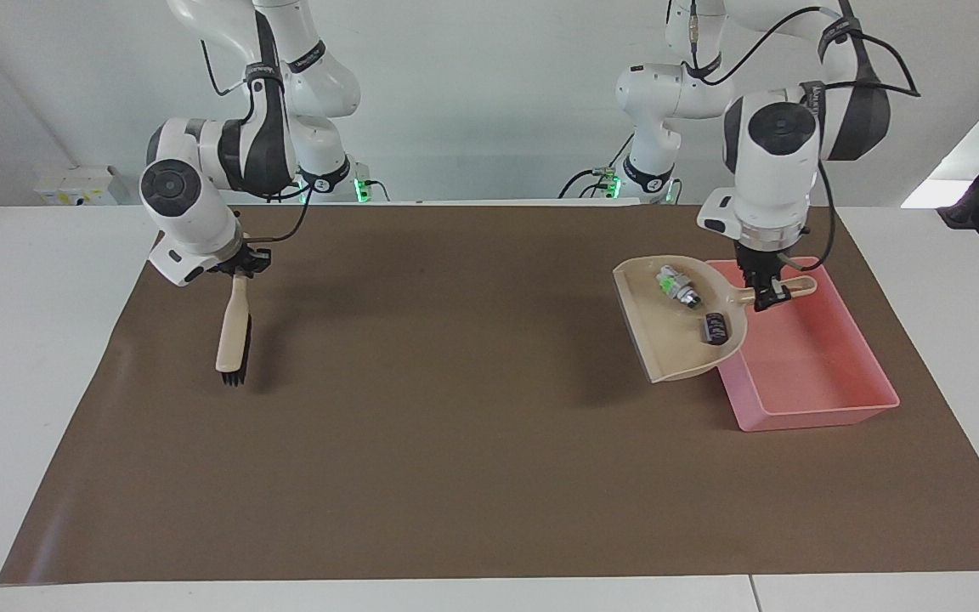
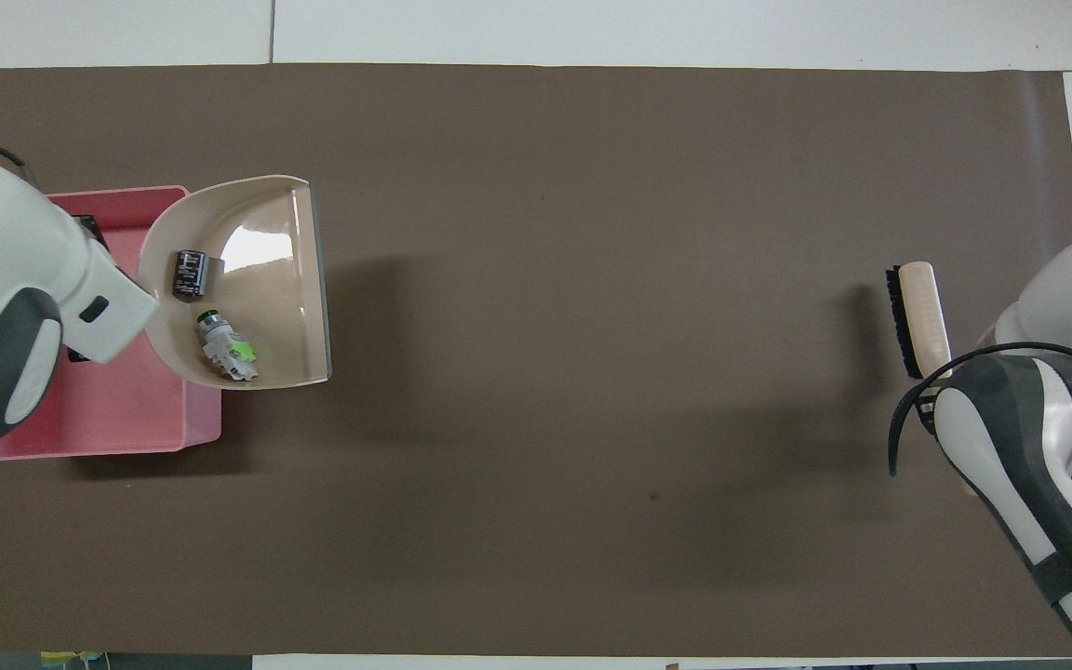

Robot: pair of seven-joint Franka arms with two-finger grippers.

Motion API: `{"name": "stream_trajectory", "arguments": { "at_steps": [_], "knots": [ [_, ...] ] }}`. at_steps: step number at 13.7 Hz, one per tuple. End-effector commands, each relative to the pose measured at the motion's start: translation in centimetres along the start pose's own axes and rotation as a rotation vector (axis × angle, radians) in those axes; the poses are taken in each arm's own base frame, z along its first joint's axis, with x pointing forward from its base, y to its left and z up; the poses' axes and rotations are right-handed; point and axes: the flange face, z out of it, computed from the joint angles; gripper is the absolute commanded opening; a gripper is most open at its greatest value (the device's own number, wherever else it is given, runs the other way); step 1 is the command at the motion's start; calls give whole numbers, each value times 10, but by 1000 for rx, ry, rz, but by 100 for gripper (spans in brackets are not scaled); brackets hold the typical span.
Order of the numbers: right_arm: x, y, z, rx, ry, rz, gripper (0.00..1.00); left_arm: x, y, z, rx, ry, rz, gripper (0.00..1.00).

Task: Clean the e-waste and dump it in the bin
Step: 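Lift the dustpan with the left gripper while the right gripper returns the brush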

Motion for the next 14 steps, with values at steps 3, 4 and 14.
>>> {"name": "stream_trajectory", "arguments": {
  "at_steps": [3, 4, 14],
  "knots": [
    [-10, 42, 22, 40, 6, -28, 0, -90, -4, 16, 6, 38, -84, 0],
    [-6, 45, 28, 46, 7, -27, 0, -100, -8, 18, 30, 41, -85, 0],
    [4, 69, 56, 137, 26, -56, 0, -167, -37, 59, 34, -401, 75, 0]
  ]
}}
